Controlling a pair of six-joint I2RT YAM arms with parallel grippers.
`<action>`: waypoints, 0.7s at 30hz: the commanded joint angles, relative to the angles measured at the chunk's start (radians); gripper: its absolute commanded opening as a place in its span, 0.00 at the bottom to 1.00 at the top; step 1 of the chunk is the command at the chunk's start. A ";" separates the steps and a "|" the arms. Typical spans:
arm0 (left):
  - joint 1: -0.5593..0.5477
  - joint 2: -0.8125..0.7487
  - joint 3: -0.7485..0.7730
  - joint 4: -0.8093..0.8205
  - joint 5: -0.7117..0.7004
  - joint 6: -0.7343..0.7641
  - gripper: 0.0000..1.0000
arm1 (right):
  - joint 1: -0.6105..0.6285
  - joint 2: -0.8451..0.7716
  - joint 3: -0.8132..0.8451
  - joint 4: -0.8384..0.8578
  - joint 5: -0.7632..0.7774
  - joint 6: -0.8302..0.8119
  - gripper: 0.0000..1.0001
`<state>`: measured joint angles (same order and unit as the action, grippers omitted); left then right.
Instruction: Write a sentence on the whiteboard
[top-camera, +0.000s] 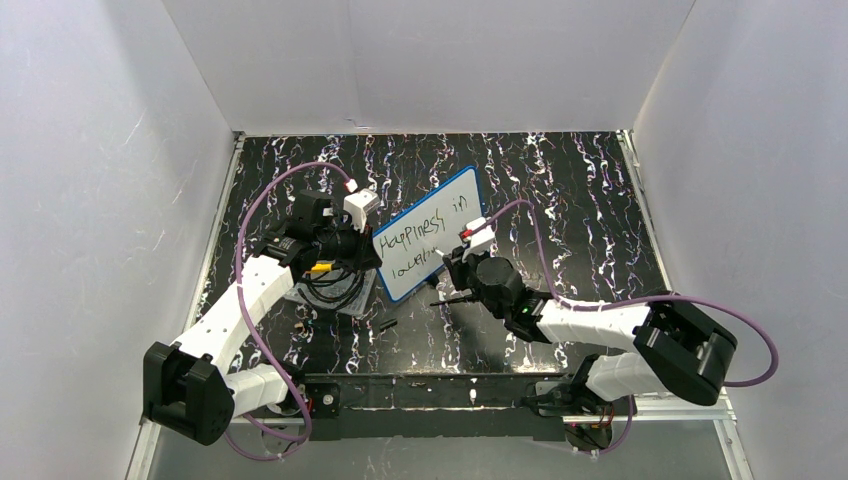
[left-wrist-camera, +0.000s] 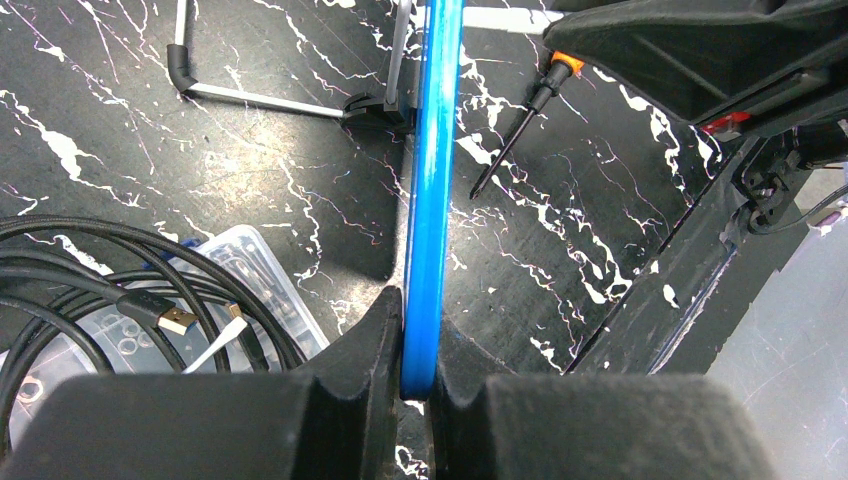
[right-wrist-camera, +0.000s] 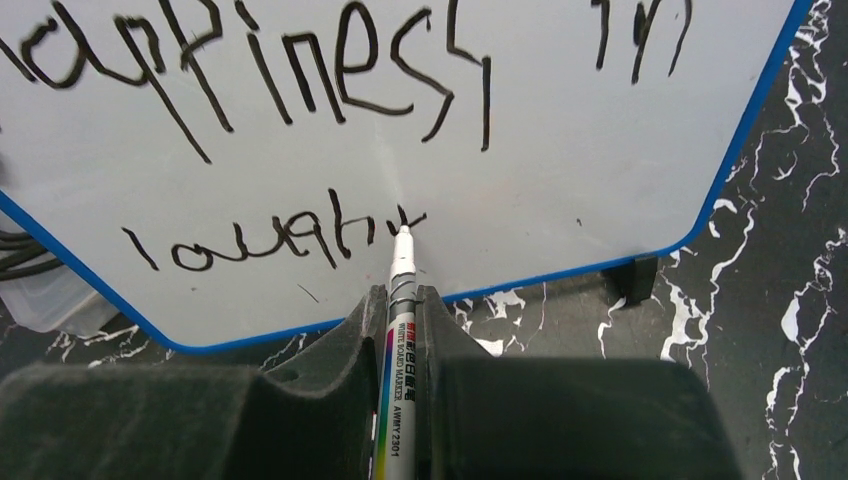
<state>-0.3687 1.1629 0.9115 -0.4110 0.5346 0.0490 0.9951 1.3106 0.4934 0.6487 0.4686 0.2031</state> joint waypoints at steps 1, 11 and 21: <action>-0.003 -0.041 0.018 0.000 0.035 -0.009 0.00 | -0.004 0.015 0.026 0.009 0.010 0.008 0.01; -0.003 -0.041 0.018 0.000 0.036 -0.009 0.00 | -0.004 0.062 0.034 -0.006 0.015 0.013 0.01; -0.003 -0.042 0.018 0.000 0.035 -0.009 0.00 | -0.004 0.030 0.027 0.013 0.080 -0.002 0.01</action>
<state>-0.3687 1.1610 0.9115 -0.4110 0.5316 0.0490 0.9951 1.3685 0.4934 0.6189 0.4900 0.2062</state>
